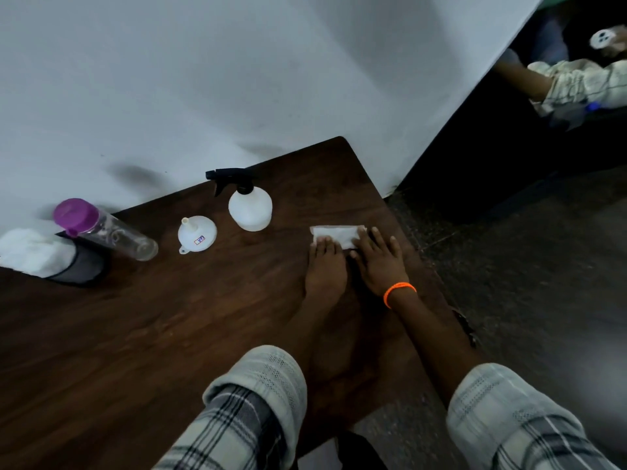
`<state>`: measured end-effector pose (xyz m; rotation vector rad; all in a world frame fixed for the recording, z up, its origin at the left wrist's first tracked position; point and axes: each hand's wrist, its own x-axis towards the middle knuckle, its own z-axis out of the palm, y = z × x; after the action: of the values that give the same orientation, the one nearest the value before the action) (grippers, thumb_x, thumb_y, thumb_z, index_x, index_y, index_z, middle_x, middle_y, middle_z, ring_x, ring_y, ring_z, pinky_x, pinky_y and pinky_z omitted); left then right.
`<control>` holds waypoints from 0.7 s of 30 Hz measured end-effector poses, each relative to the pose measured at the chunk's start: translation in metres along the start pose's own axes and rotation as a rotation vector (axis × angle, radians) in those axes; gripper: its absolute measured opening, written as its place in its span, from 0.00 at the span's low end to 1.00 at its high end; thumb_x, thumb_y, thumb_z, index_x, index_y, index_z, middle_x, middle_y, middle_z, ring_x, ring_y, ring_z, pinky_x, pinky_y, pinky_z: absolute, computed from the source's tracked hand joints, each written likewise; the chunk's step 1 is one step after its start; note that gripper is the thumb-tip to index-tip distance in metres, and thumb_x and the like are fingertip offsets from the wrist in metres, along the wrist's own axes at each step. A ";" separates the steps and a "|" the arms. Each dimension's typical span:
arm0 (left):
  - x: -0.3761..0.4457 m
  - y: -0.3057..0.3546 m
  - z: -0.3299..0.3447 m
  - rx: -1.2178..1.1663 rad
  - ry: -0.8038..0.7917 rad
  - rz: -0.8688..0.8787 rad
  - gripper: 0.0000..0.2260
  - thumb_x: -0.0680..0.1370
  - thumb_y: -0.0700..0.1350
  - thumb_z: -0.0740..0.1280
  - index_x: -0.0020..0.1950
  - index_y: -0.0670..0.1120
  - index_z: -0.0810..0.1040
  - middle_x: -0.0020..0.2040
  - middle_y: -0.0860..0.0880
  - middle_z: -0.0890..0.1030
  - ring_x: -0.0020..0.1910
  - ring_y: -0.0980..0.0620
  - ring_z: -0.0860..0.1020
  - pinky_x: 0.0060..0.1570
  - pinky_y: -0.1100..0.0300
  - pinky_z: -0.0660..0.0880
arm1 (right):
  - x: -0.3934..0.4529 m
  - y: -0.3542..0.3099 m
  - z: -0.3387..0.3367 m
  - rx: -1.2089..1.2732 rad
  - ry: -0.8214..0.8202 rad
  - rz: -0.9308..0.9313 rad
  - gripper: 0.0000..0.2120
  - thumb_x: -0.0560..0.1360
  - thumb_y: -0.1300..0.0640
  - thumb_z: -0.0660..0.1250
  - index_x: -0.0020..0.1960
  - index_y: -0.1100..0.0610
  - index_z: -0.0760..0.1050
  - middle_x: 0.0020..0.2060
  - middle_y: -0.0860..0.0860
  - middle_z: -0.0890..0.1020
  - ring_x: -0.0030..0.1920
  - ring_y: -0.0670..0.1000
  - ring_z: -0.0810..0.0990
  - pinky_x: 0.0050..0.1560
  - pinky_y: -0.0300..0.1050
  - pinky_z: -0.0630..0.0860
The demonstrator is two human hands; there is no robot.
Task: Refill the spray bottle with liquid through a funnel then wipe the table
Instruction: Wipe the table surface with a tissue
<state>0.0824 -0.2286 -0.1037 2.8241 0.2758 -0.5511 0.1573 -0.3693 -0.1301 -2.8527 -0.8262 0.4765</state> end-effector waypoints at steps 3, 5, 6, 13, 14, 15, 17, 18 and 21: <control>-0.026 0.021 0.017 -0.009 0.008 0.009 0.25 0.85 0.45 0.51 0.81 0.38 0.55 0.82 0.37 0.54 0.82 0.39 0.50 0.79 0.45 0.42 | -0.038 0.012 0.007 0.019 0.013 0.013 0.33 0.81 0.37 0.41 0.79 0.49 0.64 0.82 0.47 0.57 0.82 0.51 0.52 0.78 0.60 0.45; -0.045 0.031 0.027 -0.010 0.009 0.018 0.25 0.85 0.45 0.50 0.81 0.39 0.56 0.82 0.37 0.55 0.82 0.40 0.50 0.80 0.45 0.42 | -0.062 0.016 0.011 0.036 0.014 0.016 0.34 0.80 0.36 0.40 0.79 0.49 0.64 0.81 0.47 0.58 0.82 0.50 0.52 0.79 0.60 0.45; -0.055 0.035 0.032 -0.010 0.007 0.022 0.25 0.84 0.45 0.48 0.81 0.39 0.56 0.82 0.38 0.55 0.82 0.40 0.50 0.80 0.45 0.42 | -0.075 0.017 0.013 0.042 0.015 0.017 0.34 0.80 0.37 0.40 0.79 0.50 0.64 0.81 0.47 0.58 0.82 0.50 0.53 0.79 0.60 0.46; -0.128 0.048 0.059 -0.049 -0.009 0.063 0.34 0.74 0.47 0.43 0.73 0.39 0.74 0.73 0.39 0.74 0.76 0.40 0.68 0.77 0.44 0.54 | -0.166 0.021 0.041 0.013 0.036 -0.004 0.28 0.82 0.40 0.49 0.75 0.50 0.71 0.78 0.51 0.66 0.80 0.51 0.61 0.76 0.57 0.49; -0.140 0.048 0.063 -0.046 -0.037 0.071 0.31 0.74 0.47 0.47 0.70 0.39 0.77 0.69 0.39 0.77 0.73 0.40 0.72 0.75 0.42 0.59 | -0.179 0.020 0.045 0.014 0.044 -0.015 0.27 0.82 0.41 0.50 0.74 0.51 0.72 0.77 0.52 0.68 0.79 0.52 0.62 0.75 0.57 0.50; -0.151 0.048 0.069 -0.047 -0.061 0.081 0.30 0.73 0.47 0.49 0.68 0.40 0.78 0.68 0.40 0.79 0.72 0.40 0.74 0.74 0.42 0.62 | -0.190 0.018 0.050 0.020 0.047 -0.023 0.27 0.82 0.41 0.51 0.74 0.51 0.72 0.77 0.52 0.69 0.79 0.52 0.64 0.75 0.57 0.51; -0.176 0.046 0.077 -0.036 -0.061 0.112 0.30 0.73 0.47 0.50 0.69 0.39 0.78 0.68 0.40 0.78 0.72 0.40 0.73 0.75 0.42 0.62 | -0.215 0.010 0.060 0.023 0.047 -0.050 0.27 0.82 0.41 0.53 0.74 0.52 0.72 0.77 0.54 0.69 0.78 0.53 0.64 0.75 0.58 0.53; -0.189 0.045 0.079 -0.028 -0.048 0.125 0.30 0.73 0.47 0.50 0.69 0.39 0.78 0.68 0.40 0.78 0.72 0.41 0.73 0.75 0.42 0.62 | -0.227 0.005 0.063 0.020 0.043 -0.064 0.27 0.82 0.41 0.53 0.74 0.52 0.72 0.77 0.54 0.69 0.78 0.53 0.64 0.75 0.58 0.53; -0.221 0.033 0.086 -0.021 -0.007 0.111 0.28 0.71 0.47 0.53 0.62 0.41 0.83 0.63 0.42 0.83 0.66 0.43 0.79 0.72 0.44 0.65 | -0.255 -0.014 0.072 0.004 0.017 -0.117 0.27 0.82 0.40 0.52 0.76 0.52 0.70 0.77 0.54 0.68 0.79 0.52 0.62 0.76 0.59 0.53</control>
<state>-0.1408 -0.3138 -0.0880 2.7962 0.1214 -0.5314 -0.0782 -0.4927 -0.1281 -2.7805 -0.9813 0.4372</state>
